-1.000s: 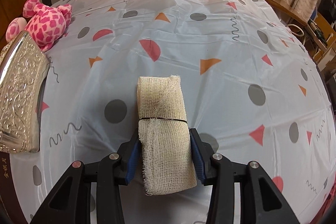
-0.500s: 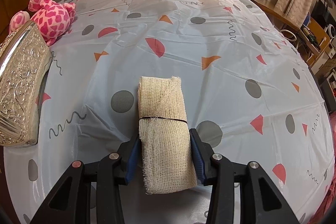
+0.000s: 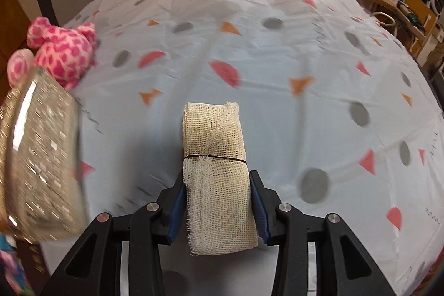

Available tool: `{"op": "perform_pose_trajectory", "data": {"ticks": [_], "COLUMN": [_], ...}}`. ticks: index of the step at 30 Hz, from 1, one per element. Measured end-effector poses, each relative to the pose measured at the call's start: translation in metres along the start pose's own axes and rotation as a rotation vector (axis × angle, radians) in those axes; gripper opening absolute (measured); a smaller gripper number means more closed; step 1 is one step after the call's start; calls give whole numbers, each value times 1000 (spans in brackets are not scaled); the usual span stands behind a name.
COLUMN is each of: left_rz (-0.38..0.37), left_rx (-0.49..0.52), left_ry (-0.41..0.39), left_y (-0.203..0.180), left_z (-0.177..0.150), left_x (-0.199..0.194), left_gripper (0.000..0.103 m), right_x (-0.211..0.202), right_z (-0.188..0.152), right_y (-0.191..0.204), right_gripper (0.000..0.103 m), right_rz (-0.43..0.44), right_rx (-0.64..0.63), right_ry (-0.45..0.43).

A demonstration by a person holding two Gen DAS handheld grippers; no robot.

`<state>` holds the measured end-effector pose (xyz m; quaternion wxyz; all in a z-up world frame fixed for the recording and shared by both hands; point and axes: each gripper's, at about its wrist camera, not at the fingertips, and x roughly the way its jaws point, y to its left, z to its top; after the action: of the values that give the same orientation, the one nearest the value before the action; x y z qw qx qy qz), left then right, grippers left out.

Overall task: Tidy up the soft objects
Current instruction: 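Carry the pink towel over the gold tray while the right tool carries the gauze roll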

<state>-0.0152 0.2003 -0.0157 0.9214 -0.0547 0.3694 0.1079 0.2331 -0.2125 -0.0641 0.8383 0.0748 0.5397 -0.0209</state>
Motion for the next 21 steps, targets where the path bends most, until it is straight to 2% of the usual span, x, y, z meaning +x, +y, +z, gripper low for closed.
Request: {"op": "perform_pose_trajectory", "data": {"ticks": [12,21], "left_rz": [-4,-5], "left_rx": [17,19], "left_ry": [-5,-6], "left_y": [-5,-7], "left_z": [-3,-4], "left_x": [0,0], "left_gripper": [55,56], "right_x": [-32,-63], "right_z": [53,69], "right_y": [81,136], "right_gripper": [42,42], "right_rz": [98,193], "right_rx": [-84,-155], "right_ry": [-63,-116]}}
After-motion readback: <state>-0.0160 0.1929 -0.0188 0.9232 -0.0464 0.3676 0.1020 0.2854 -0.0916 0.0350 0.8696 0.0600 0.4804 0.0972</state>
